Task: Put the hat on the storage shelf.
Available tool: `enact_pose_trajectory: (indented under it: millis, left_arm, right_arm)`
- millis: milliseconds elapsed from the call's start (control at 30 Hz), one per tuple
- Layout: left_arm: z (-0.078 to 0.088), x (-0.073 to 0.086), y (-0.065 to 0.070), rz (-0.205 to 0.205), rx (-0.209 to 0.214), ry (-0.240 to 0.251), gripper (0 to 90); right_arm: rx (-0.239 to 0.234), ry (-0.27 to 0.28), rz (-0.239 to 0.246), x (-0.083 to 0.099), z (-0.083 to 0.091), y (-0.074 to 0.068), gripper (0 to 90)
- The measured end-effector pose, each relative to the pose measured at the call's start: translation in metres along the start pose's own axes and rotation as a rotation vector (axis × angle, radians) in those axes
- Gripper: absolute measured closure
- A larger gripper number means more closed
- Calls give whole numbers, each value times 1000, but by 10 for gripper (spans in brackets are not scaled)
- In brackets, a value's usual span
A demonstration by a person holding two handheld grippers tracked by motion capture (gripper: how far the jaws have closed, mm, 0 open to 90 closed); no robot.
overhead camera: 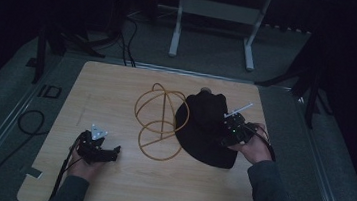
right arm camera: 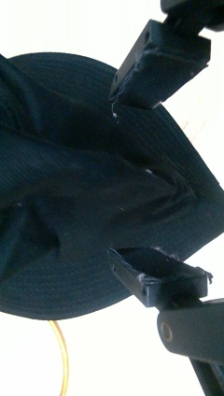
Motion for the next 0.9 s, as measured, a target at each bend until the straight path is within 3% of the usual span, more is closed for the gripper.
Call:
enact_pose_trajectory:
  millis: [567, 900]
  left_arm:
    - [0, 0, 0, -1, 0, 0, 94]
    - [0, 0, 0, -2, 1, 0, 94]
  right_arm:
    - [-28, -22, -17, -22, 0, 3, 321]
    - [-51, -82, -33, -34, -8, 1, 332]
Point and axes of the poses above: each handheld gripper's, and its own axes: z roughly backward along the jaws, x roughly out of its underside, y roughly to its right, the point moved 9 cm from there along -z, roughly forward along the jaws, and after that the axes turned 5 degrees about -y, right-handed, at the moved point
